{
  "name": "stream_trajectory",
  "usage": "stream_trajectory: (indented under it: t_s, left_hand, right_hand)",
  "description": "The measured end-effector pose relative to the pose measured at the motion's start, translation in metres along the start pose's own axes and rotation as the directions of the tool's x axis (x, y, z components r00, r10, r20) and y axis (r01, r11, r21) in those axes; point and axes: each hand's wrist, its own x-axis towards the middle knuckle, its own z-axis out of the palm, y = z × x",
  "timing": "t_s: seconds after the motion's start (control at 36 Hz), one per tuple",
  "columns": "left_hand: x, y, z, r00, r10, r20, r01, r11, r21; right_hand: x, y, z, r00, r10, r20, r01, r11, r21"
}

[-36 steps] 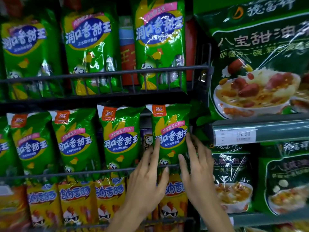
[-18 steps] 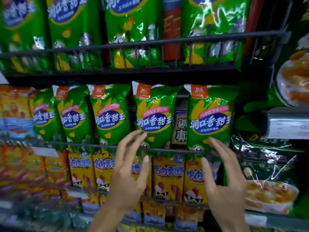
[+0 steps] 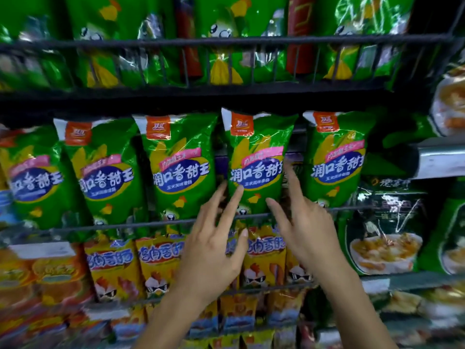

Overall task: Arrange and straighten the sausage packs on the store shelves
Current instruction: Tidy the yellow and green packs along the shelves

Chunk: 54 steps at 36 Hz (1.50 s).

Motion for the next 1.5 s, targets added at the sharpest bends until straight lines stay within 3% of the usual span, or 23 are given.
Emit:
stream_trajectory:
  t_s: [0.11,0.25,0.33,0.5,0.61,0.72,0.92,1.11,1.19,1.28,1.39,1.5]
  left_hand:
    - [0.002,-0.003,-0.001,1.0,0.01,0.004,-0.01,0.996,-0.089]
    - [0.008,-0.002,-0.001,0.999,0.034,-0.003,-0.034,0.982,-0.187]
    - [0.007,-0.002,0.001,0.999,0.035,-0.008,-0.036,0.976,-0.215]
    - [0.006,-0.006,0.006,0.998,0.055,0.017,-0.054,0.998,-0.032]
    - [0.008,-0.001,0.006,0.997,0.061,-0.037,-0.064,0.995,-0.072]
    - [0.019,0.006,0.003,0.98,0.176,-0.091,-0.176,0.984,0.001]
    - [0.04,0.006,0.005,0.969,0.249,0.0,-0.247,0.963,0.111]
    - [0.033,0.014,0.006,0.974,0.225,0.027,-0.227,0.972,0.059]
    - [0.022,0.013,0.005,0.983,0.179,-0.034,-0.18,0.984,-0.014]
    - [0.014,0.012,0.002,0.998,0.059,0.029,-0.059,0.998,-0.014]
    - [0.015,0.015,0.001,0.989,0.019,0.147,-0.036,0.993,0.115]
    - [0.018,0.023,-0.003,0.987,-0.02,0.162,0.011,0.998,0.057]
  right_hand:
    - [0.0,-0.001,0.01,0.999,-0.012,-0.048,0.012,1.0,-0.007]
    - [-0.002,-0.005,0.015,0.994,0.025,-0.11,-0.007,0.987,0.161]
    - [-0.003,-0.008,0.014,0.994,0.034,-0.102,-0.018,0.987,0.158]
    - [-0.007,0.001,0.014,0.997,-0.012,-0.073,0.017,0.998,0.068]
    - [-0.007,-0.004,0.008,0.996,0.017,-0.093,0.0,0.984,0.177]
    - [0.001,-0.011,0.003,0.964,-0.153,-0.219,0.184,0.974,0.129]
    - [0.019,-0.005,0.011,0.97,-0.215,-0.114,0.226,0.969,0.1]
    - [0.01,-0.005,-0.001,0.973,-0.201,-0.114,0.223,0.948,0.227]
    - [-0.005,0.006,-0.007,0.978,-0.071,-0.194,0.13,0.94,0.314]
    - [-0.017,0.017,-0.009,0.985,0.037,-0.167,0.01,0.962,0.274]
    - [-0.019,0.017,-0.004,0.995,-0.061,-0.076,0.062,0.998,0.009]
    - [-0.016,0.014,0.0,0.995,-0.037,-0.087,0.043,0.997,0.064]
